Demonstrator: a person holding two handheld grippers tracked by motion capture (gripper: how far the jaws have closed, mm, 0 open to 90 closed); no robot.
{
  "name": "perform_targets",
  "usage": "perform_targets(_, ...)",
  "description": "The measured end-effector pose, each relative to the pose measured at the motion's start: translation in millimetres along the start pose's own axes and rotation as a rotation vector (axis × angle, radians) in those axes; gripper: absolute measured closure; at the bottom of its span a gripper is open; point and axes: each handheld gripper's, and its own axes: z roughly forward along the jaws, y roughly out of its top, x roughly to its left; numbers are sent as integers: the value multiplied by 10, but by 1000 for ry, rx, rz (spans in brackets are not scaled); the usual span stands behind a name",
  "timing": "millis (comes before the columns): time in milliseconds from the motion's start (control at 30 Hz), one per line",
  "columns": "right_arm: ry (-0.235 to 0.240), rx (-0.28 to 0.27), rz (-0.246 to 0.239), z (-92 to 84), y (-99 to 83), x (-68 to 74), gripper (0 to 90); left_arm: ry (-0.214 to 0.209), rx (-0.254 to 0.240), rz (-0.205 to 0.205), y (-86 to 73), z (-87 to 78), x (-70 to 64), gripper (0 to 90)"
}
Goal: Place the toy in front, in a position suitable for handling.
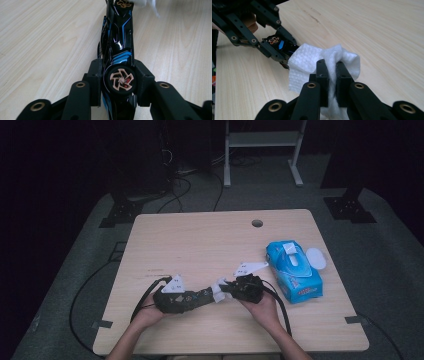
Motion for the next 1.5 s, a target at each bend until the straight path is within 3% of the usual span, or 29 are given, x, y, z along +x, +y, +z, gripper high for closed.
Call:
perform_targets(67,-1,7,1,20,-7,0,831,4,2,-3,34,0,-5,544)
perform_targets(133,5,-6,29,-7,-50,-61,831,14,27,36,167,4,4,523)
perform_targets(233,-6,-8,43,-68,-69,-103,831,16,52,53,271,40,10,494)
perform_targets(400,-18,-18,61,-199,-108,-188,831,4,131,98,496,257,-14,484)
perform_targets(500,-21,-10,60,-206,-134,-199,831,-9,162,97,538,337,-25,484)
perform_targets(533,-21,-2,68,-201,-156,-209,831,-20,201,109,570,412,-37,486)
perform_targets(867,-10,19,89,-100,-218,-257,831,-2,347,116,676,625,-19,455)
perform_targets(967,-7,23,91,-85,-224,-252,831,-9,367,119,685,659,-24,520)
perform_targets(1000,-4,27,92,-72,-230,-249,831,-2,387,142,690,681,-37,558)
perform_targets(1100,2,28,96,-60,-239,-247,831,-12,388,133,705,676,-32,571)
perform_targets(1133,11,35,103,-47,-246,-253,830,-4,385,154,708,667,-41,572)
perform_targets(1233,17,38,109,-40,-252,-258,830,4,363,165,701,654,-50,573)
perform_targets(1267,33,43,120,-27,-259,-271,831,3,321,149,698,624,-55,573)
perform_targets(1433,65,31,149,-6,-285,-300,831,3,265,154,711,573,-92,573)
perform_targets(1467,73,9,159,-46,-263,-298,830,6,217,149,709,531,-100,573)
perform_targets(1500,73,9,159,-46,-263,-298,830,6,217,149,709,531,-100,573)
